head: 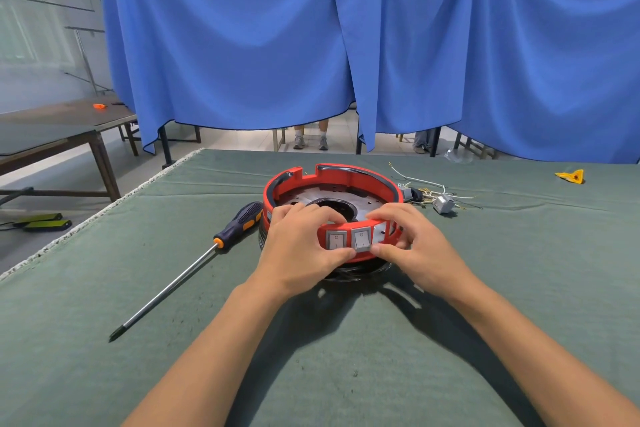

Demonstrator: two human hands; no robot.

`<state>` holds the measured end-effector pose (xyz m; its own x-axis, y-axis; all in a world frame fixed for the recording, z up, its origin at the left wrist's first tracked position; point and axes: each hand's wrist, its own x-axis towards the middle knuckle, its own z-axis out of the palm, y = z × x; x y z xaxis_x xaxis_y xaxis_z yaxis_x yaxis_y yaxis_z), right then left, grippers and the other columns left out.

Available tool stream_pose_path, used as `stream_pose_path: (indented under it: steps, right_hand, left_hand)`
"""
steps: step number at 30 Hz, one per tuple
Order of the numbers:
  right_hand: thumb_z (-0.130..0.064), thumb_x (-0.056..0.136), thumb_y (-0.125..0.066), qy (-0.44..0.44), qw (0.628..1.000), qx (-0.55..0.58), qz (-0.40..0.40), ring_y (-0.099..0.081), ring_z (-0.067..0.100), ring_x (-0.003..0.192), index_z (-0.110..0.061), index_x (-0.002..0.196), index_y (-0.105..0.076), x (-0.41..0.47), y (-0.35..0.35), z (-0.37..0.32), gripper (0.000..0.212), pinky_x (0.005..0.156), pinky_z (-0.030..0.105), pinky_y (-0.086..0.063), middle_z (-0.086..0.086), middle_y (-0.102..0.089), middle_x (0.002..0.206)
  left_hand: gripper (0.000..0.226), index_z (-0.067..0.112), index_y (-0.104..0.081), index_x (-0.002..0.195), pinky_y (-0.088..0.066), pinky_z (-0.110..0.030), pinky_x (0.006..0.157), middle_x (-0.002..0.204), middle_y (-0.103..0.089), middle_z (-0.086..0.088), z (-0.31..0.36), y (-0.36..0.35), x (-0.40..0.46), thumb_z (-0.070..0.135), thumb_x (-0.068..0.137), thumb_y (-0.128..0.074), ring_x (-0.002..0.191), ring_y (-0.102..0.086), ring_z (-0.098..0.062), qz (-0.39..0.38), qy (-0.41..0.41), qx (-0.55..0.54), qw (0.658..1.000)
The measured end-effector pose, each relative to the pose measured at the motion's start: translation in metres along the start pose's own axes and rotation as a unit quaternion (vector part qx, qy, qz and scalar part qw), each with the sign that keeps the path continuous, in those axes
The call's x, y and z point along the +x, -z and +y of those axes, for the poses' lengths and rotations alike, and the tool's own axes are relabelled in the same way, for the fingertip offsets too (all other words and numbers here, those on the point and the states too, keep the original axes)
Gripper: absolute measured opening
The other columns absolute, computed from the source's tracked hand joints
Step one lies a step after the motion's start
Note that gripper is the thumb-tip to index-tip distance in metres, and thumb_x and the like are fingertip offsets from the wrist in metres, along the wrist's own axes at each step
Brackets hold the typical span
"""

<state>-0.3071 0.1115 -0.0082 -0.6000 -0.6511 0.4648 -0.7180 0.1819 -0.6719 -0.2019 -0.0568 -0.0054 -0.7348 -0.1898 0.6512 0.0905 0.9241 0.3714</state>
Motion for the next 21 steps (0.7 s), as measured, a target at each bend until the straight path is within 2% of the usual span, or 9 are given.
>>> stream_pose_path:
  steps: [5, 8, 10, 14, 17, 21]
  right_hand:
    - [-0.005, 0.077, -0.074, 0.007, 1.0, 0.0, 0.004, -0.051, -0.015, 0.079, -0.032, 0.104, -0.061, 0.001, 0.0, 0.001, 0.041, 0.071, 0.006, -0.037, -0.018, -0.052, 0.111]
    - [-0.009, 0.078, -0.073, 0.013, 0.999, -0.026, 0.021, -0.055, -0.002, 0.095, -0.037, 0.098, -0.058, 0.002, -0.002, 0.001, 0.038, 0.079, 0.02, -0.042, -0.02, -0.053, 0.107]
    - [-0.011, 0.079, -0.072, 0.014, 0.999, -0.039, 0.027, -0.055, 0.001, 0.096, -0.039, 0.097, -0.057, 0.002, -0.003, 0.002, 0.036, 0.08, 0.025, -0.044, -0.021, -0.053, 0.106]
    - [-0.014, 0.081, -0.071, 0.013, 0.999, -0.034, 0.029, -0.053, -0.005, 0.079, -0.038, 0.101, -0.058, 0.0, -0.004, 0.004, 0.034, 0.069, 0.018, -0.037, -0.023, -0.052, 0.108]
    - [-0.016, 0.081, -0.071, 0.009, 0.999, -0.034, 0.038, -0.053, -0.001, 0.067, -0.04, 0.104, -0.06, -0.003, -0.005, 0.003, 0.035, 0.067, 0.02, -0.04, -0.026, -0.051, 0.11]
    - [-0.015, 0.077, -0.068, 0.007, 0.995, -0.057, 0.085, -0.056, 0.008, 0.06, -0.038, 0.112, -0.06, -0.005, -0.005, 0.004, 0.042, 0.068, 0.026, -0.05, -0.031, -0.048, 0.117]
  left_hand:
    - [0.035, 0.031, -0.065, 0.092, -0.027, -0.028, 0.088, 0.085, -0.064, 0.017, 0.001, -0.001, 0.0, 0.052, 0.064, -0.065, 0.086, -0.053, -0.006, 0.001, 0.009, 0.011, 1.0]
    - [0.029, 0.033, -0.064, 0.089, -0.023, -0.024, 0.083, 0.078, -0.053, 0.025, 0.003, -0.001, 0.001, 0.047, 0.064, -0.064, 0.083, -0.05, -0.003, 0.006, 0.014, 0.012, 1.0]
    - [0.028, 0.033, -0.064, 0.089, -0.023, -0.023, 0.083, 0.077, -0.05, 0.026, 0.005, -0.001, 0.001, 0.045, 0.064, -0.064, 0.083, -0.048, -0.002, 0.004, 0.016, 0.01, 1.0]
    - [0.029, 0.031, -0.064, 0.091, -0.025, -0.026, 0.09, 0.085, -0.059, 0.019, 0.003, 0.0, -0.001, 0.052, 0.071, -0.06, 0.089, -0.051, -0.005, -0.006, 0.011, 0.008, 1.0]
    - [0.033, 0.029, -0.067, 0.093, -0.024, -0.026, 0.091, 0.087, -0.056, 0.01, 0.007, -0.003, -0.002, 0.057, 0.078, -0.057, 0.091, -0.048, -0.01, 0.006, 0.028, 0.046, 0.999]
    - [0.024, 0.02, -0.07, 0.094, -0.037, -0.035, 0.087, 0.089, -0.058, 0.0, 0.022, -0.013, -0.003, 0.038, 0.082, -0.06, 0.09, -0.052, -0.023, 0.051, 0.007, 0.089, 0.995]
